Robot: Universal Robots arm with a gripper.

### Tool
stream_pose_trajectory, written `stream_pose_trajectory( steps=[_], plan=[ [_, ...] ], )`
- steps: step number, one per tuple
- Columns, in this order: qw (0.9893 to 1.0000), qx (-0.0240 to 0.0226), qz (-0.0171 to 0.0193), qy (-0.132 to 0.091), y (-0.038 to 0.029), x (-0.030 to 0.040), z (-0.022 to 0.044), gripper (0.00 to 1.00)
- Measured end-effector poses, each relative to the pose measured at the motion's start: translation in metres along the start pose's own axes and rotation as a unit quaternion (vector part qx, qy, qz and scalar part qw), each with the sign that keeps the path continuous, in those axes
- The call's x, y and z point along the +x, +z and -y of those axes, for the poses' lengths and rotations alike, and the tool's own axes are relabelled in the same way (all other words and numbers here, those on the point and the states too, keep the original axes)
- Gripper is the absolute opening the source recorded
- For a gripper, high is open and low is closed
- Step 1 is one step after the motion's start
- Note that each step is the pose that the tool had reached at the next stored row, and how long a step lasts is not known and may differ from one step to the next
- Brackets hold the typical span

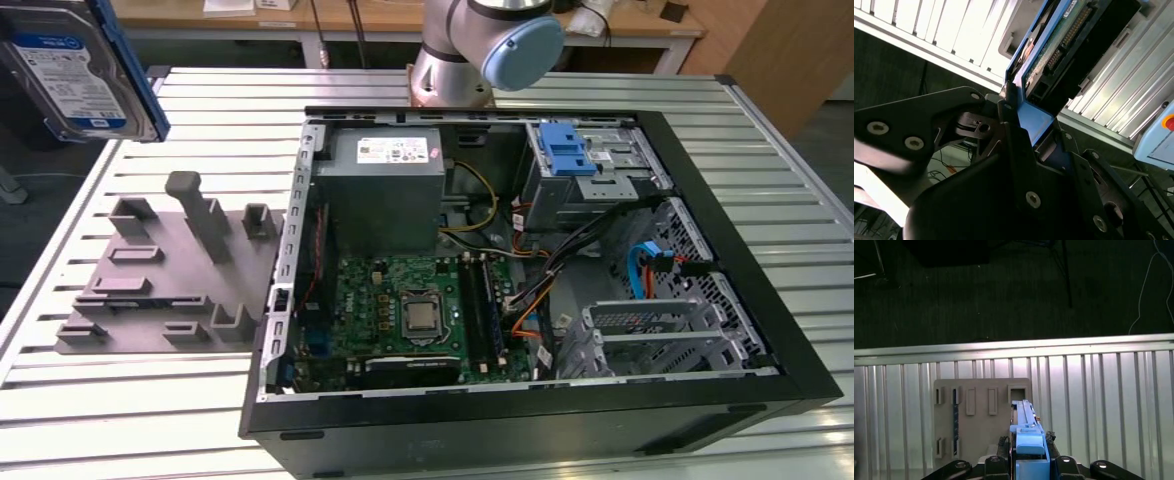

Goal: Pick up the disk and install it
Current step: 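Pick up the disk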

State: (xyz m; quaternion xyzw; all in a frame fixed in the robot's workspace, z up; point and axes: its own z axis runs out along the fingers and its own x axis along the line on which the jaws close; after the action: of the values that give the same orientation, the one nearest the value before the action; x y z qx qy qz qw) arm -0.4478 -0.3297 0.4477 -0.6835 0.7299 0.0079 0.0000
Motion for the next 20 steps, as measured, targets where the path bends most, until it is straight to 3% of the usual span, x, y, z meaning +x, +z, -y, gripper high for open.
stream_pose_trajectory(
  steps=[20],
  plan=[
    [1.0, 0.0, 0.0, 0.0, -0.0144, -0.0002, -0.0002, 0.36]
  ],
)
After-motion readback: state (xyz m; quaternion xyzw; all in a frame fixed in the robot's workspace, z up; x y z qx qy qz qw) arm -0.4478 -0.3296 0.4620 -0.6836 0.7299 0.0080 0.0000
